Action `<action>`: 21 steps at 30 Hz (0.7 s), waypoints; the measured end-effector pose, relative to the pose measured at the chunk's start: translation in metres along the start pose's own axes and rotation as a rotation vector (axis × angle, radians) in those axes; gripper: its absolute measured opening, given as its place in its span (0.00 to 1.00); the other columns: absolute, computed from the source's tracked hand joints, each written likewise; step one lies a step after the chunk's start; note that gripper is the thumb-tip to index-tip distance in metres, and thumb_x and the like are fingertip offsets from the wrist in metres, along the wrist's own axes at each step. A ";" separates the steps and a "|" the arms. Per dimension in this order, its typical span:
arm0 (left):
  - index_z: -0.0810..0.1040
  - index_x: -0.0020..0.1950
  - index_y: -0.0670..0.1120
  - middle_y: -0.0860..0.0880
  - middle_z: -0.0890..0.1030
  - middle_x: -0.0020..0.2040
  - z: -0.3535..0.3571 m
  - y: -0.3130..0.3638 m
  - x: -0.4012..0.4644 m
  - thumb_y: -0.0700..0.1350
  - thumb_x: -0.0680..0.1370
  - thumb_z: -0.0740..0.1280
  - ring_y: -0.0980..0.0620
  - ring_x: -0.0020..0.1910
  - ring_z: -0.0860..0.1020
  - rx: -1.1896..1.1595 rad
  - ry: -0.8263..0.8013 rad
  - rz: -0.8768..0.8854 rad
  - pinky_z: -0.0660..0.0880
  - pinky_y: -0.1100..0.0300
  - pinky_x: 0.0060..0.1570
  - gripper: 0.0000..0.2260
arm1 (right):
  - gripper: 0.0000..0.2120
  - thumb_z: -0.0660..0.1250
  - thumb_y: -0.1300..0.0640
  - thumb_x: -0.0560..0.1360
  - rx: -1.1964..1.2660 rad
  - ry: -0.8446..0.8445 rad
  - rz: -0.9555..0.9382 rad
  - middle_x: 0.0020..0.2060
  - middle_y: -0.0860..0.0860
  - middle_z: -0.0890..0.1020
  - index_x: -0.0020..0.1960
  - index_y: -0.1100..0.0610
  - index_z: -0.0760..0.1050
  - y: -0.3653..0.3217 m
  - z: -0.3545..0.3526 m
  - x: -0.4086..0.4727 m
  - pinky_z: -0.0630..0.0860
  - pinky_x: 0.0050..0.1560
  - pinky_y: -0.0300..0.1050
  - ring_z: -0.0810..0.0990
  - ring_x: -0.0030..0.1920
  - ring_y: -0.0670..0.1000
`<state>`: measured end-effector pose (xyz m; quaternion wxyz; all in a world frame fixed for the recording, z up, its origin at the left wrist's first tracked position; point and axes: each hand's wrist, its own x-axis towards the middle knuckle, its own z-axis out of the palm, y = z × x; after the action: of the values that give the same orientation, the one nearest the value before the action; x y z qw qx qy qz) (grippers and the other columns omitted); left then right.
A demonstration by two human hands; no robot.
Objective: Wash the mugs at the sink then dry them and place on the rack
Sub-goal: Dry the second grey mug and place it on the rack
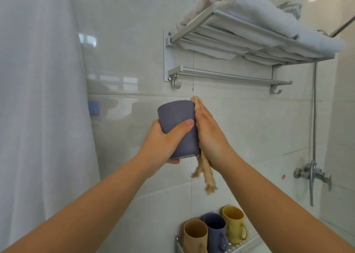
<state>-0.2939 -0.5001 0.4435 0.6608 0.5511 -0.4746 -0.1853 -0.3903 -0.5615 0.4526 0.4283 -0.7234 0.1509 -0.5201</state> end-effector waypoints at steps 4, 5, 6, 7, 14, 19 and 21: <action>0.74 0.60 0.46 0.48 0.83 0.50 -0.002 0.003 0.007 0.59 0.71 0.71 0.49 0.42 0.83 -0.028 0.086 -0.069 0.80 0.56 0.30 0.24 | 0.22 0.49 0.46 0.82 -0.012 0.002 0.014 0.75 0.43 0.63 0.76 0.43 0.56 0.007 0.016 -0.009 0.62 0.73 0.51 0.63 0.73 0.45; 0.75 0.60 0.45 0.46 0.83 0.48 -0.004 0.003 0.010 0.60 0.71 0.71 0.48 0.41 0.83 -0.053 0.106 -0.098 0.80 0.55 0.30 0.25 | 0.22 0.48 0.47 0.83 -0.038 -0.017 -0.019 0.75 0.43 0.61 0.76 0.42 0.55 0.006 0.021 -0.017 0.61 0.74 0.49 0.61 0.74 0.45; 0.76 0.60 0.44 0.46 0.83 0.48 -0.006 0.004 0.011 0.62 0.70 0.71 0.48 0.40 0.83 -0.064 0.115 -0.112 0.80 0.54 0.30 0.27 | 0.22 0.48 0.49 0.83 -0.050 -0.040 -0.042 0.76 0.41 0.58 0.76 0.41 0.53 0.006 0.025 -0.023 0.59 0.74 0.45 0.58 0.75 0.42; 0.76 0.60 0.44 0.46 0.83 0.48 -0.006 0.004 0.012 0.63 0.70 0.70 0.47 0.41 0.83 -0.062 0.112 -0.113 0.80 0.55 0.29 0.28 | 0.22 0.48 0.50 0.84 -0.044 -0.054 -0.055 0.75 0.37 0.54 0.77 0.42 0.52 0.004 0.025 -0.026 0.56 0.74 0.38 0.54 0.74 0.38; 0.74 0.60 0.49 0.49 0.83 0.51 0.003 0.000 0.000 0.65 0.74 0.63 0.50 0.43 0.84 0.023 0.046 -0.017 0.78 0.57 0.28 0.24 | 0.21 0.47 0.51 0.84 -0.061 -0.059 -0.044 0.75 0.35 0.53 0.77 0.45 0.54 -0.008 -0.001 0.001 0.49 0.76 0.40 0.52 0.74 0.35; 0.73 0.59 0.45 0.47 0.82 0.51 0.007 -0.004 0.006 0.67 0.73 0.63 0.47 0.43 0.83 0.094 0.095 -0.011 0.79 0.54 0.29 0.28 | 0.22 0.47 0.45 0.83 -0.031 -0.003 0.017 0.72 0.37 0.61 0.77 0.43 0.53 0.000 0.006 -0.005 0.68 0.67 0.39 0.64 0.69 0.40; 0.73 0.58 0.43 0.44 0.82 0.48 0.005 -0.001 0.009 0.70 0.72 0.63 0.45 0.42 0.83 0.098 0.111 -0.023 0.81 0.50 0.32 0.32 | 0.23 0.48 0.49 0.83 -0.123 -0.017 -0.055 0.73 0.40 0.60 0.77 0.44 0.51 0.006 0.018 -0.020 0.70 0.51 0.24 0.63 0.67 0.38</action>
<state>-0.2934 -0.5101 0.4463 0.6560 0.5977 -0.4395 -0.1387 -0.3810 -0.5436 0.4335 0.3696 -0.7566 0.1591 -0.5154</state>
